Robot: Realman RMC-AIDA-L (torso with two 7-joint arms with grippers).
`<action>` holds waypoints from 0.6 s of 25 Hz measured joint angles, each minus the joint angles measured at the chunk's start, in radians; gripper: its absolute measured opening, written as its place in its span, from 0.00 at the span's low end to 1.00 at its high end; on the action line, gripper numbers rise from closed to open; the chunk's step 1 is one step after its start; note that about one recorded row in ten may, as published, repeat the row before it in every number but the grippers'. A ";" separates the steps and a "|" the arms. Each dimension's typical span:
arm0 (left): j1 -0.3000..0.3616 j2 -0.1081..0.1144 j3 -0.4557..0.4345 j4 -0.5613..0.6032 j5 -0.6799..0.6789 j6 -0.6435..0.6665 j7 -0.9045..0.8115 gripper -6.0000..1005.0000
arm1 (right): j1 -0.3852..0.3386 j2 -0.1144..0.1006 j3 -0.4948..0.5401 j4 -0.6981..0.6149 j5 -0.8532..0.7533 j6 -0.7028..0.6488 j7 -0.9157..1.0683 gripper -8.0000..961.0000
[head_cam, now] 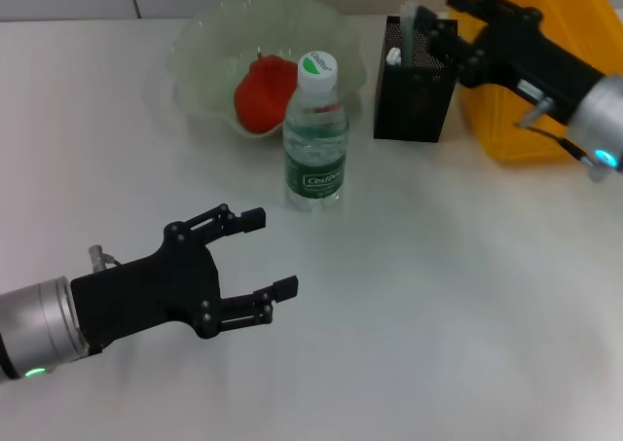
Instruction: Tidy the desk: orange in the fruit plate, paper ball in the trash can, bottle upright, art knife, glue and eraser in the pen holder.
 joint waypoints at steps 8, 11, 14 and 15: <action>-0.026 0.003 0.008 -0.001 0.000 0.006 -0.019 0.84 | -0.287 -0.011 0.087 -0.307 -0.394 -0.360 0.275 0.65; -0.034 0.005 0.027 -0.001 0.000 0.006 -0.033 0.84 | -0.307 -0.009 0.185 -0.321 -0.631 -0.508 0.278 0.72; -0.038 0.006 0.046 -0.001 0.000 0.007 -0.042 0.84 | -0.309 -0.007 0.226 -0.305 -0.775 -0.557 0.277 0.80; -0.041 0.008 0.057 -0.001 0.000 0.007 -0.050 0.84 | -0.310 -0.007 0.231 -0.297 -0.803 -0.557 0.273 0.82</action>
